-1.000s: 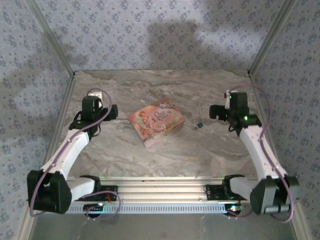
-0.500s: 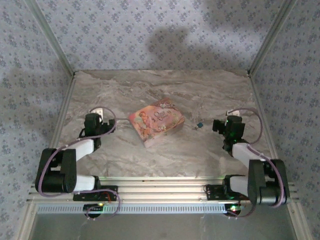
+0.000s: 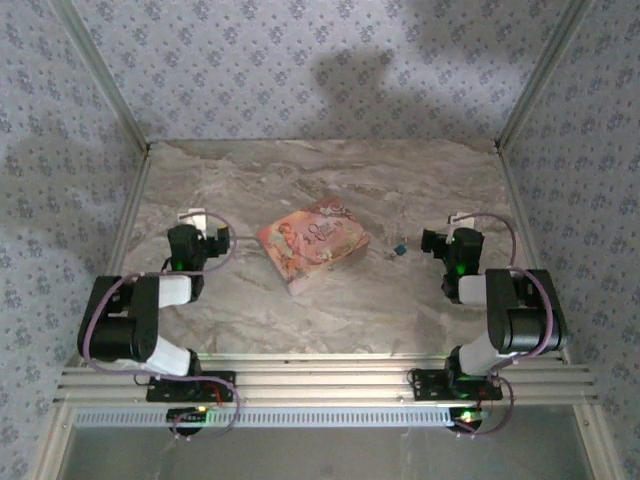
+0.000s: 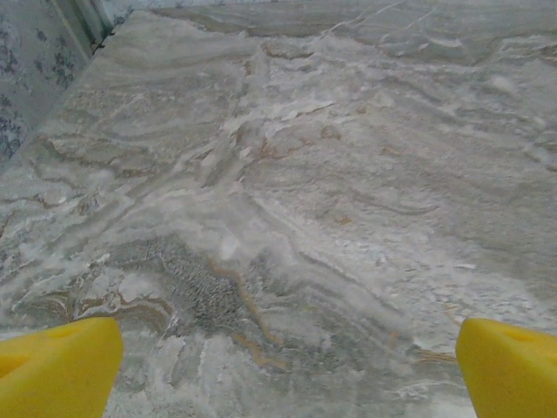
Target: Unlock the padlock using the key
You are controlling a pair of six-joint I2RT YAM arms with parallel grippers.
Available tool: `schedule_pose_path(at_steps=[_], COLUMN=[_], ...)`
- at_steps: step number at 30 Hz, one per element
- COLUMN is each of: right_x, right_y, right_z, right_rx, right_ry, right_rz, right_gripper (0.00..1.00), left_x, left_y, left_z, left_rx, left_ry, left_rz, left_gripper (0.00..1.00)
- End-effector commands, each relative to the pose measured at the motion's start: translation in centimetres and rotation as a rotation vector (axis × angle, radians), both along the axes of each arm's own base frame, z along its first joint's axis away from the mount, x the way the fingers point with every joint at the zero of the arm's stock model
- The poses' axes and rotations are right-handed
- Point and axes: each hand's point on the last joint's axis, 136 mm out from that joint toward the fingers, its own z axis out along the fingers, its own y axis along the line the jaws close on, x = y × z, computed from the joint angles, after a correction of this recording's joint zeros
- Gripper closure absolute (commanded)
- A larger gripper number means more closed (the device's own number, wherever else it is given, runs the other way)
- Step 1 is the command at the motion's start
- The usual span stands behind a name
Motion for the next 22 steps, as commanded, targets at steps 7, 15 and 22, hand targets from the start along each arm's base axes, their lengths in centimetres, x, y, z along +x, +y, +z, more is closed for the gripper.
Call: schedule_pose_path(at_steps=[7, 15, 22], right_x=[0.70, 0.76, 0.72], right_y=[0.33, 0.34, 0.39], right_z=[1.34, 1.35, 1.36], right_rx=[-0.035, -0.037, -0.036], right_ry=[-0.051, -0.049, -0.051], right_rz=[0.013, 0.014, 0.016], right_gripper=[0.00, 0.00, 0.00], left_x=[0.75, 0.70, 0.71], left_y=[0.92, 0.89, 0.88], left_z=[0.68, 0.58, 0.61], left_rx=[-0.061, -0.059, -0.059], left_ry=[-0.050, -0.043, -0.046], left_rz=[0.005, 0.004, 0.003], left_gripper=[0.02, 0.02, 0.02])
